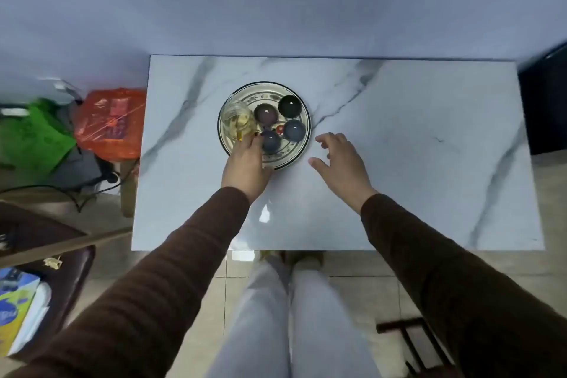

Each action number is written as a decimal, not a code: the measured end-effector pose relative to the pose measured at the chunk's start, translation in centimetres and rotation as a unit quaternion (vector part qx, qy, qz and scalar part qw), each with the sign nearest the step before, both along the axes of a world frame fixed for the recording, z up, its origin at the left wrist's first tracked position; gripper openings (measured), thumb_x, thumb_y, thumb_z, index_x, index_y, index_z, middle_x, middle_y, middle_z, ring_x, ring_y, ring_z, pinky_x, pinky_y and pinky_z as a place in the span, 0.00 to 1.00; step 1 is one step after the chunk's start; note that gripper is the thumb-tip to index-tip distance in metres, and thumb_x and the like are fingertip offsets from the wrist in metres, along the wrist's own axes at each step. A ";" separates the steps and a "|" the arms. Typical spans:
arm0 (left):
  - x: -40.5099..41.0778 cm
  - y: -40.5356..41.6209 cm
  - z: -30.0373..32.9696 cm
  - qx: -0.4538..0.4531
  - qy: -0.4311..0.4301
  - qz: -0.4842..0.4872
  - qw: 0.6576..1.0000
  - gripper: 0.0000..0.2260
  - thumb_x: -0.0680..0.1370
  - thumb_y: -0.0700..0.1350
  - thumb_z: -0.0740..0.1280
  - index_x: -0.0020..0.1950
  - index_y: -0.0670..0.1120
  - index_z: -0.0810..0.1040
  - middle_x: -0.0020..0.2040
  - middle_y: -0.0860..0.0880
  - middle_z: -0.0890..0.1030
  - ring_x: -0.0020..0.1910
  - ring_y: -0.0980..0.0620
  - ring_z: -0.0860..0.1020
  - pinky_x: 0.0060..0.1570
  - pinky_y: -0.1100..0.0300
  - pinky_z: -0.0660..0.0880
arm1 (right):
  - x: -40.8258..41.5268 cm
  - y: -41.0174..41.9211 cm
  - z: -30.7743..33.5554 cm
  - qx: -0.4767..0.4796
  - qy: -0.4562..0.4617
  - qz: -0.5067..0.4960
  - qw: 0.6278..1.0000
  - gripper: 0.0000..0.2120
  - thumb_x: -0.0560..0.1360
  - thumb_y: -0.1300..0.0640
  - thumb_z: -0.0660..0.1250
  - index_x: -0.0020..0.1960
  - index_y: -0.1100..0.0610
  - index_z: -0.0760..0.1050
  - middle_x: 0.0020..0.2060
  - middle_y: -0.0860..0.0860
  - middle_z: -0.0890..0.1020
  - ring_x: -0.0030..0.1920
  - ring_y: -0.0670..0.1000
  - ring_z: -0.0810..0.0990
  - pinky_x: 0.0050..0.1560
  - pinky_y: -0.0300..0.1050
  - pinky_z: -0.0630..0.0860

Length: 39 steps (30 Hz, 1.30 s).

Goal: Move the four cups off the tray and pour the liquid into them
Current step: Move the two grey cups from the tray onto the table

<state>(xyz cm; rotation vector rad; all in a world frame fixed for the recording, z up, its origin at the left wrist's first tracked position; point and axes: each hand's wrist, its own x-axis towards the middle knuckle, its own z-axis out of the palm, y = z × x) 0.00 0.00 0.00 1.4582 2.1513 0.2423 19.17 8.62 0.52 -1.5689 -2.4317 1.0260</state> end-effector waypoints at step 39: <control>4.2 4.8 -13.9 0.154 -0.078 0.225 0.959 0.31 0.70 0.51 0.77 0.69 0.45 0.69 0.63 0.47 0.73 0.64 0.48 0.68 0.64 0.61 0.65 | -1.7 6.3 -13.7 0.075 0.079 -0.015 0.994 0.32 0.69 0.44 0.75 0.67 0.56 0.71 0.57 0.53 0.77 0.58 0.55 0.70 0.58 0.48 0.72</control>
